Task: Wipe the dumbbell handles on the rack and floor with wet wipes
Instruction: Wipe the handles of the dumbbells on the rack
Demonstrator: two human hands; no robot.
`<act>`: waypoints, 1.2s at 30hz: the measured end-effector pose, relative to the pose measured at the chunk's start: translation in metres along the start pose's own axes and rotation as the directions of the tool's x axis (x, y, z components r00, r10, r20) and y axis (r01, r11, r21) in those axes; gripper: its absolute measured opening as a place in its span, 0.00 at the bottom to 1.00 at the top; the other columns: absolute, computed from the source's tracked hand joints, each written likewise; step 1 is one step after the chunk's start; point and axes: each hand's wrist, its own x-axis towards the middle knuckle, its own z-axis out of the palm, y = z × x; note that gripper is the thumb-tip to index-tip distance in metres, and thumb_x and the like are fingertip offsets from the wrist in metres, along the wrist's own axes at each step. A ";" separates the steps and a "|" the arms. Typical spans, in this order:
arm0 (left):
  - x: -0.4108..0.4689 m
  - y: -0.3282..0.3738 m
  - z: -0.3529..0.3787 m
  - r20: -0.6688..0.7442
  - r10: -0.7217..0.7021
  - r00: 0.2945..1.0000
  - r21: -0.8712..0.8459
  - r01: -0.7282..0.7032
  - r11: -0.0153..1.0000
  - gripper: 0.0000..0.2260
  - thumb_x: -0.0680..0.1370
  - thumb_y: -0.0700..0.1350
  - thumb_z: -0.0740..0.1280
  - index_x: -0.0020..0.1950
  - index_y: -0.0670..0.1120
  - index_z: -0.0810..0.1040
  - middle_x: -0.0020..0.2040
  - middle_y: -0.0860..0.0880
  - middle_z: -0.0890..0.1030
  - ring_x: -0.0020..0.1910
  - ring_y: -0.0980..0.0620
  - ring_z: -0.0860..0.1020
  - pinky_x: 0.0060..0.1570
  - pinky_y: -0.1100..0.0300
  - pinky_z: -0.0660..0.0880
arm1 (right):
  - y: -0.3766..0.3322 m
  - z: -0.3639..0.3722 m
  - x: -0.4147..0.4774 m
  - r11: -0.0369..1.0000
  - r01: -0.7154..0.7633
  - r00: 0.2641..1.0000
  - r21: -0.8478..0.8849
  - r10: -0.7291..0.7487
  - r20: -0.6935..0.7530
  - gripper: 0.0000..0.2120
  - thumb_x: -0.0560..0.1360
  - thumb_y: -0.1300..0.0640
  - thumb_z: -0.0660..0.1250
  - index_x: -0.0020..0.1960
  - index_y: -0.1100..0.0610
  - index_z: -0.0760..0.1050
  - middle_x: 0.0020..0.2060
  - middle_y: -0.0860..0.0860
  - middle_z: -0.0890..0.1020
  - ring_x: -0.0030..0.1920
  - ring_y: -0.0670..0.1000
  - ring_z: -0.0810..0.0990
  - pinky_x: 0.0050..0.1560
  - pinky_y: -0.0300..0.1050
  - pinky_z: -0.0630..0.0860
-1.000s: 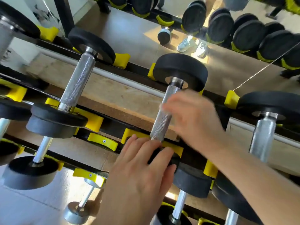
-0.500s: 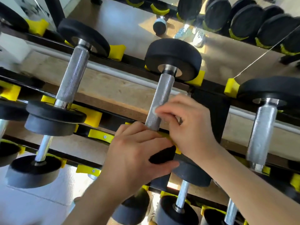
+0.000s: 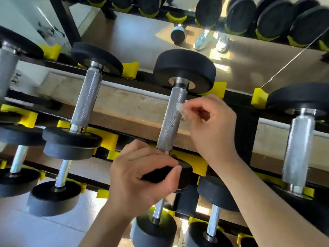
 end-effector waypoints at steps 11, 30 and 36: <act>-0.001 0.000 0.013 -0.271 -0.148 0.951 -0.077 0.132 0.988 0.13 0.75 0.41 0.65 0.31 0.43 0.82 0.30 0.55 0.80 0.32 0.57 0.77 0.33 0.56 0.71 | -0.011 0.005 -0.014 0.246 -0.708 0.686 0.662 0.460 0.564 0.04 0.64 0.54 0.74 0.37 0.53 0.80 0.35 0.51 0.79 0.39 0.47 0.78 0.46 0.42 0.78; 0.002 -0.011 0.030 -0.117 -0.599 0.792 -0.699 0.363 0.616 0.16 0.76 0.48 0.64 0.29 0.51 0.81 0.26 0.48 0.79 0.27 0.48 0.77 0.35 0.57 0.74 | -0.017 -0.003 -0.012 0.938 -0.103 0.995 -0.331 0.102 -0.020 0.06 0.75 0.58 0.70 0.50 0.57 0.82 0.47 0.49 0.81 0.46 0.41 0.77 0.45 0.28 0.72; 0.003 -0.016 0.024 -0.065 -0.653 0.755 -0.741 0.402 0.538 0.16 0.74 0.49 0.65 0.27 0.48 0.80 0.26 0.46 0.78 0.27 0.47 0.76 0.35 0.55 0.73 | -0.010 -0.016 -0.026 0.976 -0.009 0.991 -0.216 0.038 0.131 0.06 0.74 0.56 0.69 0.48 0.57 0.83 0.39 0.48 0.83 0.39 0.42 0.80 0.38 0.39 0.79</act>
